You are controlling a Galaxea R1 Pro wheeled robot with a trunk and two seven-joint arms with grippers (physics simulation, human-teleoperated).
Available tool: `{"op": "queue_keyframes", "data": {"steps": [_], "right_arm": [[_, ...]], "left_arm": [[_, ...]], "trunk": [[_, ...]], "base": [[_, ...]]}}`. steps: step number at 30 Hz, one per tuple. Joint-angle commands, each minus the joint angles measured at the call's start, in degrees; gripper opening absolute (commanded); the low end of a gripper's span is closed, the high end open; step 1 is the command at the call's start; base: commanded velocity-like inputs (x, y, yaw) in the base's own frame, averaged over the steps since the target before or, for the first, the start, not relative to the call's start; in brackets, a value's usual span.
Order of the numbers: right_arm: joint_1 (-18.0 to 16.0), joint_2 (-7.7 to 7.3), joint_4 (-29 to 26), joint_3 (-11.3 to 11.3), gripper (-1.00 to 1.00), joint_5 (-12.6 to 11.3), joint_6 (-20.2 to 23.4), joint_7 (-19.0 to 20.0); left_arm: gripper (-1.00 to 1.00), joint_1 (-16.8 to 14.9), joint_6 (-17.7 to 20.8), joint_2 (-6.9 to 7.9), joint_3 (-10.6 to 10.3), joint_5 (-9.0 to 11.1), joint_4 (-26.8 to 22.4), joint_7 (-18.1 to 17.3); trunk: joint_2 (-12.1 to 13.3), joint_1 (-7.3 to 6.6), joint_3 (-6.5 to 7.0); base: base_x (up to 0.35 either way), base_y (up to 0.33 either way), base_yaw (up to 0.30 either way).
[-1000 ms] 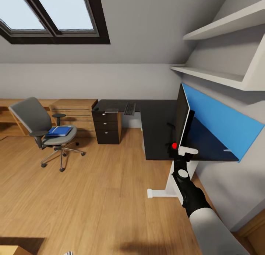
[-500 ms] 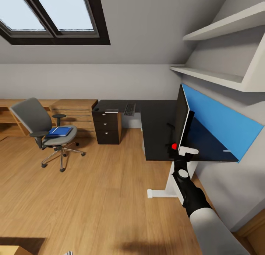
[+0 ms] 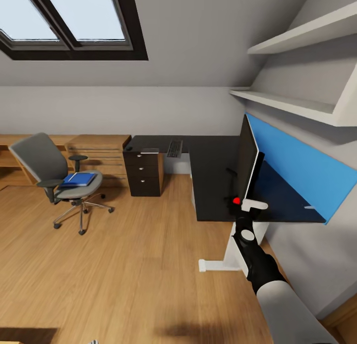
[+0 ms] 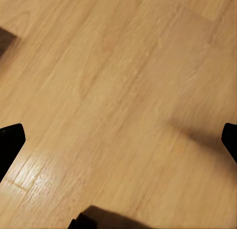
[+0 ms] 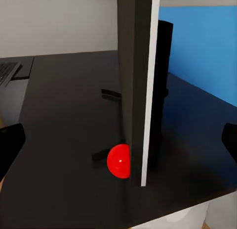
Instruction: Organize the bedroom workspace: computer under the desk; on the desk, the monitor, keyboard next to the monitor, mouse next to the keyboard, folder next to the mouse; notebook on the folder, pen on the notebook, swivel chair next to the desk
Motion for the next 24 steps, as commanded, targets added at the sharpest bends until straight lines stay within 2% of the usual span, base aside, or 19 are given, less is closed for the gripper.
{"op": "queue_keyframes", "data": {"steps": [1, 24], "right_arm": [[0.0, -0.03, 0.1, 0.1, 1.0, 0.1, -0.1, -0.4], [0.0, -0.36, 0.1, 0.1, 1.0, 0.1, -0.1, -0.4]], "left_arm": [[1.0, -0.1, -0.2, -0.06, 0.5, -0.5, 0.0, -0.4], [1.0, -0.1, -0.2, -0.05, 0.5, -0.5, 0.1, -0.4]], "trunk": [[0.0, 0.01, -0.06], [0.0, 0.01, -0.06]], "base": [[0.053, 0.0, 0.0], [0.087, -0.051, 0.0]]}}
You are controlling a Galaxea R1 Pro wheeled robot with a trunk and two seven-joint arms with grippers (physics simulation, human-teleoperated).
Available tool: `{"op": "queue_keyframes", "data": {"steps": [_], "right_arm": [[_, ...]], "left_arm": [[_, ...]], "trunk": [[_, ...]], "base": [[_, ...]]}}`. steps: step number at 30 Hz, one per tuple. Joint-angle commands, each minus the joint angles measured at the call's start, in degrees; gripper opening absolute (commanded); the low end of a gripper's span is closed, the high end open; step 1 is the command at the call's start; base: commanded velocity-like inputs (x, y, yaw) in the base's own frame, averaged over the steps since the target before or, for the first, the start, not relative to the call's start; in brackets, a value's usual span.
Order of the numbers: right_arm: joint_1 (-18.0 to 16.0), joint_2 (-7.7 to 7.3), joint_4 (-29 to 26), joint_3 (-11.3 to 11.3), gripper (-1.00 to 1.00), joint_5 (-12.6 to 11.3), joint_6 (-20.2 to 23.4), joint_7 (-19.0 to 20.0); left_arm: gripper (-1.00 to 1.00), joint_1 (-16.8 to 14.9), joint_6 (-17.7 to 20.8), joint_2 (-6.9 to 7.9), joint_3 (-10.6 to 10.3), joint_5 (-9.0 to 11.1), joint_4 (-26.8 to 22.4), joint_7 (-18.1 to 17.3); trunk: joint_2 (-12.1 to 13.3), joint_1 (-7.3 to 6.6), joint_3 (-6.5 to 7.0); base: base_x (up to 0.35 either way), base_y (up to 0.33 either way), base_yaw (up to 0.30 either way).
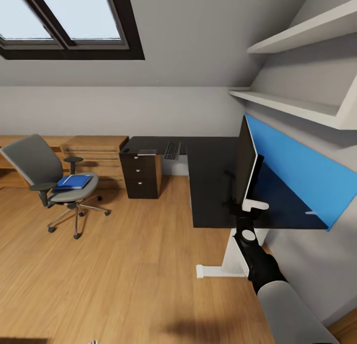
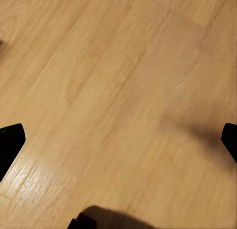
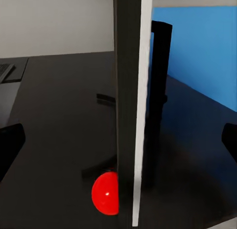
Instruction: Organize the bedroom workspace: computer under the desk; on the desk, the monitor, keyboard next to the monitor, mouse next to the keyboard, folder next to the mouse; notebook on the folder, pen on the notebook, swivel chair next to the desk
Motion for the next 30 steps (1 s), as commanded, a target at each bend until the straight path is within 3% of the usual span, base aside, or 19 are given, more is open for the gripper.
{"op": "queue_keyframes", "data": {"steps": [1, 10, 30], "right_arm": [[0.0, -0.02, 0.0, 0.1, 1.0, 0.1, -0.1, -0.4], [0.0, -0.02, 0.0, 0.1, 1.0, 0.1, -0.1, -0.4], [0.0, -0.02, 0.0, 0.1, 1.0, 0.1, -0.1, -0.4]], "left_arm": [[1.0, -0.1, -0.1, -0.06, 0.5, -0.5, 0.0, -0.4], [1.0, -0.1, -0.1, -0.06, 0.5, -0.4, 0.0, -0.4], [1.0, -0.1, -0.1, -0.06, 0.5, -0.5, 0.0, -0.4]], "trunk": [[0.0, 0.02, -0.06], [0.0, 0.02, -0.06], [8.0, -4.37, 3.53]], "base": [[0.241, -0.066, 0.0], [0.166, -0.045, 0.0], [0.006, -0.002, 0.0]]}}
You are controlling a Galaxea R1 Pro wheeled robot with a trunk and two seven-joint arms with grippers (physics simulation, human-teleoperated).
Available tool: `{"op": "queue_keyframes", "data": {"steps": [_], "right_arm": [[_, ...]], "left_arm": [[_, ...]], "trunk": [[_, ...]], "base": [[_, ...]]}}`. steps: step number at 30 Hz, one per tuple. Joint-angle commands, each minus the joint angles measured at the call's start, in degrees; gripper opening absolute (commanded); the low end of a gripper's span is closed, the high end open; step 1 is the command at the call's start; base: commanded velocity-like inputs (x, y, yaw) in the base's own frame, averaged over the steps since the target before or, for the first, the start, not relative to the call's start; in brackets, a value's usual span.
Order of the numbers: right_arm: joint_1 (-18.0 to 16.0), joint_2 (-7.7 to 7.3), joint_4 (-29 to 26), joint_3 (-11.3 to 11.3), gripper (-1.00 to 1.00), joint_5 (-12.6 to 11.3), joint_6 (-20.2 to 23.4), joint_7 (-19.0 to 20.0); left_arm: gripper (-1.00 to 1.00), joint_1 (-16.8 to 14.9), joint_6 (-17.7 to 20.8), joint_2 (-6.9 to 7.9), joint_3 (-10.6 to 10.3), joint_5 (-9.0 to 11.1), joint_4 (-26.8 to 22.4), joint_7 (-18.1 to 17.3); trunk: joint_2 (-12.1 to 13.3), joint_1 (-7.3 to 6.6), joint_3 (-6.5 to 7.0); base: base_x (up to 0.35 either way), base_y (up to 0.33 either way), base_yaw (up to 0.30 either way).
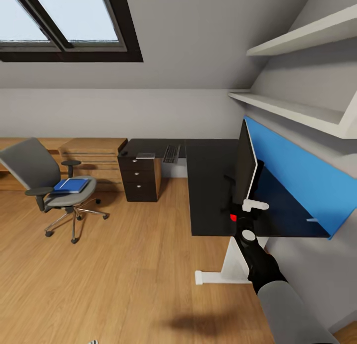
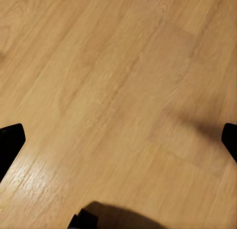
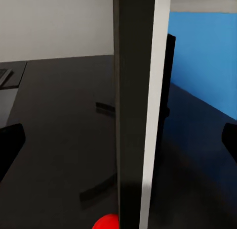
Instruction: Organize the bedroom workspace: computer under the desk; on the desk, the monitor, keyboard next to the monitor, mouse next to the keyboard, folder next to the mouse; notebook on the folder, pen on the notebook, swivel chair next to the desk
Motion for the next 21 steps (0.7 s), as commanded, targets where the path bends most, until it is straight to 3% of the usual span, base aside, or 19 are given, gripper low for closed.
{"op": "queue_keyframes", "data": {"steps": [1, 21], "right_arm": [[0.0, -0.02, 0.0, 0.1, 1.0, 0.1, -0.1, -0.4], [0.0, -1.53, 0.8, -1.9, 1.0, 0.1, 0.0, -0.2]], "left_arm": [[1.0, -0.1, -0.1, -0.06, 0.5, -0.5, 0.0, -0.4], [1.0, -0.1, -0.2, -0.05, 0.5, -0.5, 0.0, -0.4]], "trunk": [[0.4, -0.22, 0.12], [1.2, -0.66, 0.47]], "base": [[0.0, 0.0, 0.0], [0.031, -0.026, 0.0]]}}
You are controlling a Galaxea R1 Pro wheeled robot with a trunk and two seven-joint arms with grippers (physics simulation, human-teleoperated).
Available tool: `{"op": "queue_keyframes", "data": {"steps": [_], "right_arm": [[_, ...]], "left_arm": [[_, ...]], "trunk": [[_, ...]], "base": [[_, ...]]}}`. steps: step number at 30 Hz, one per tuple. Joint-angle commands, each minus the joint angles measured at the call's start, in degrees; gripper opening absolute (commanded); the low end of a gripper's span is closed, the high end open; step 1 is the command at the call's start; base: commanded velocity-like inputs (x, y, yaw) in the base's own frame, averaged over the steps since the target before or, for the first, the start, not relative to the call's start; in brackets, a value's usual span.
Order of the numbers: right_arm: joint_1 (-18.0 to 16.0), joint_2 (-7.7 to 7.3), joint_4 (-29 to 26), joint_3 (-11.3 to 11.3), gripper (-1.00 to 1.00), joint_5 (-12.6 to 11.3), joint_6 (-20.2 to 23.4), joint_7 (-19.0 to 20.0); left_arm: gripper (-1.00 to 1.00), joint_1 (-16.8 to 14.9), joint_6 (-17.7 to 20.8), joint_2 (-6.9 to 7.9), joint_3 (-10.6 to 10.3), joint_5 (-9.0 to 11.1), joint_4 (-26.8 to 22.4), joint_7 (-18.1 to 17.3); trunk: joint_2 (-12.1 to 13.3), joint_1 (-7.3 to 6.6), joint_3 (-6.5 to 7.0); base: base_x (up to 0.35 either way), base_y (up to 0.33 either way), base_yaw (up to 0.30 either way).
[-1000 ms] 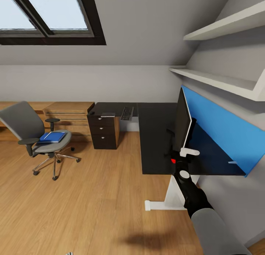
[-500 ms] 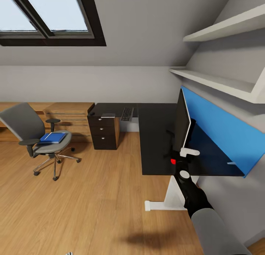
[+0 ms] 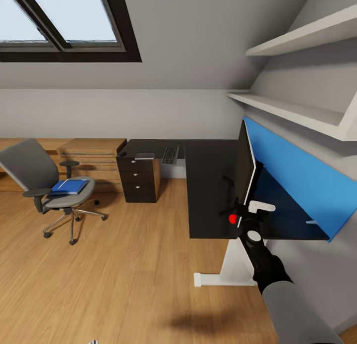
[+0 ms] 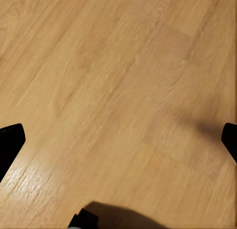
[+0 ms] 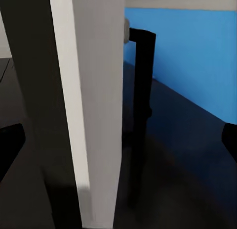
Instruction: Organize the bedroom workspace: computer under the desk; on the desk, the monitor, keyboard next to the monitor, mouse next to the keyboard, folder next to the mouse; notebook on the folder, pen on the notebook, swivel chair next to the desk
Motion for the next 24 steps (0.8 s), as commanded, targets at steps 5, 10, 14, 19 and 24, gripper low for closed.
{"op": "queue_keyframes", "data": {"steps": [5, 10, 14, 19, 24], "right_arm": [[0.0, 0.05, 0.1, -0.2, 1.0, 0.1, -0.2, -0.1], [0.0, 0.05, 0.1, -0.2, 1.0, 0.1, -0.2, -0.1], [0.0, 0.05, 0.1, -0.2, 1.0, 0.1, -0.2, -0.1], [0.0, 0.05, 0.2, -0.1, 1.0, 0.1, -0.2, -0.1], [0.0, 0.05, 0.2, -0.1, 1.0, 0.1, -0.2, -0.1]], "left_arm": [[1.0, -0.1, -0.1, -0.04, 0.5, -0.5, 0.0, -0.4], [1.0, -0.1, -0.1, -0.03, 0.5, -0.5, 0.0, -0.4], [1.0, -0.1, -0.1, 0.01, 0.5, -0.4, 0.0, -0.4], [1.0, -0.1, -0.1, 0.03, 0.5, -0.4, 0.0, -0.4], [1.0, -0.1, -0.1, 0.03, 0.5, -0.4, 0.0, -0.4]], "trunk": [[-0.1, 0.02, -0.07], [-0.1, 0.02, -0.07], [-0.1, 0.02, -0.07], [-0.1, 0.02, -0.07], [-0.1, 0.02, -0.07]], "base": [[0.041, -0.034, 0.0], [0.01, -0.009, 0.0], [0.003, -0.003, 0.0], [0.001, 0.0, 0.0], [0.0, -0.065, 0.0]]}}
